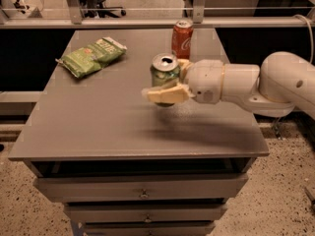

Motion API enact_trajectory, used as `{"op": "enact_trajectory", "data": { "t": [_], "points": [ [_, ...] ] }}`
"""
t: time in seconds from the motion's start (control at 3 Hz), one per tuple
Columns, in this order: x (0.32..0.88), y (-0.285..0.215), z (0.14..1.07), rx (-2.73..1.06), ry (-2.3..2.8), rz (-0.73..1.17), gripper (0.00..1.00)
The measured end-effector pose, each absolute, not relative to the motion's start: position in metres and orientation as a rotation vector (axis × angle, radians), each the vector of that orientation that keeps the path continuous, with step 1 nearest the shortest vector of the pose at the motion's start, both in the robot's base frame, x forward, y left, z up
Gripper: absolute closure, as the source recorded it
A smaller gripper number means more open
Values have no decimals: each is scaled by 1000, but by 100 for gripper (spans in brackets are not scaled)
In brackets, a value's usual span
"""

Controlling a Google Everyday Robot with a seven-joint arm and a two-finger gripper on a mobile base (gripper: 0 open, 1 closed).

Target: Move green can near coke can

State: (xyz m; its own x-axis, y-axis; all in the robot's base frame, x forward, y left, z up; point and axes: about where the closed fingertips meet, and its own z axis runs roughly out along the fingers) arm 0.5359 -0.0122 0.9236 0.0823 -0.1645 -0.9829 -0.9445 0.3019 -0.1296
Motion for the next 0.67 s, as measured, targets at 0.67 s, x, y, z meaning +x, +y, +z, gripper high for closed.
{"op": "enact_trajectory", "data": {
  "t": [0.67],
  "points": [
    [633,-110,956,-1033,1433,596,100]
  ]
}}
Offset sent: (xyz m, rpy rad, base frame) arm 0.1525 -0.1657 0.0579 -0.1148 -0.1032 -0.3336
